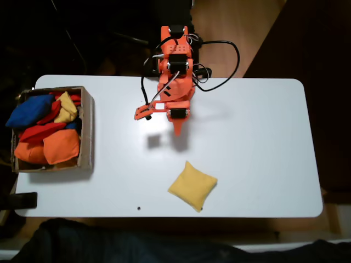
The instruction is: Grasp a bag and put it in the box.
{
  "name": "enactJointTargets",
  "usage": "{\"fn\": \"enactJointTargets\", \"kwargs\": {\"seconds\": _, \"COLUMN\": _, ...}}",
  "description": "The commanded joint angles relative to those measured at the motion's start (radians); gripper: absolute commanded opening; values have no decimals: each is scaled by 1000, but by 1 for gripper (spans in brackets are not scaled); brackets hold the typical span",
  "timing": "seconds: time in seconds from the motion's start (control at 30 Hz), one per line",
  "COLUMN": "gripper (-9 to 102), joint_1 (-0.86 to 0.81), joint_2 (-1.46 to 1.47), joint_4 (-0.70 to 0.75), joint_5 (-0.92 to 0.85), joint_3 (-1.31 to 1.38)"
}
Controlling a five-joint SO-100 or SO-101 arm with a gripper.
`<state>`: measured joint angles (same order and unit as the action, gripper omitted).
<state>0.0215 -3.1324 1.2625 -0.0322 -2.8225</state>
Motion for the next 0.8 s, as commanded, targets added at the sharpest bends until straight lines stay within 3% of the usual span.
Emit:
{"fn": "enactJointTargets", "kwargs": {"seconds": 0.0, "gripper": 0, "joint_1": -3, "joint_2": 37, "joint_4": -25, "joint_5": 6, "joint_3": 69}}
{"fn": "enactJointTargets", "kwargs": {"seconds": 0.77, "gripper": 0, "joint_1": -11, "joint_2": 308, "joint_4": -3, "joint_5": 77, "joint_3": 371}}
